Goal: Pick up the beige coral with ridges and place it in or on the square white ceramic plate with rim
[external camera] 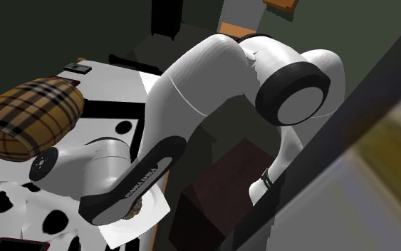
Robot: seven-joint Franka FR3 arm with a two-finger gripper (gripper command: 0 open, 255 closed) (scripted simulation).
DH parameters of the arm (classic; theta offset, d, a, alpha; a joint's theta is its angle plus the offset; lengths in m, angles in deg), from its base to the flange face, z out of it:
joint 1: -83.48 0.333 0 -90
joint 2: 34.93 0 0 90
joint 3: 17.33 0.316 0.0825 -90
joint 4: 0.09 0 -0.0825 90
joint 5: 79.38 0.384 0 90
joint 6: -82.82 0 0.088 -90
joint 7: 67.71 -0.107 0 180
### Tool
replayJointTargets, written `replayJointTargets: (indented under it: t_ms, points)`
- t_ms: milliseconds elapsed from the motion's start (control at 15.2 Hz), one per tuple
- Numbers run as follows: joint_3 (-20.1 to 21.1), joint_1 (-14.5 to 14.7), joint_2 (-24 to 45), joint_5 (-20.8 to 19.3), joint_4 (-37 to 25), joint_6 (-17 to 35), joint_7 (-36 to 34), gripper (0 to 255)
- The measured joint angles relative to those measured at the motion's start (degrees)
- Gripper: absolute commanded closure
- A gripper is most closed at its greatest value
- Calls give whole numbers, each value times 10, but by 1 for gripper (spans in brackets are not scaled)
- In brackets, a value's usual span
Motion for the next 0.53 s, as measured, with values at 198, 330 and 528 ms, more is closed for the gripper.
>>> replayJointTargets:
  t_ms: [198, 330, 528]
  points:
    - [2, 3, -12, 4, -23, -36, 3, 0]
    - [3, 4, -15, 5, -27, -42, 3, 0]
    - [3, 5, -15, 5, -28, -44, 3, 0]
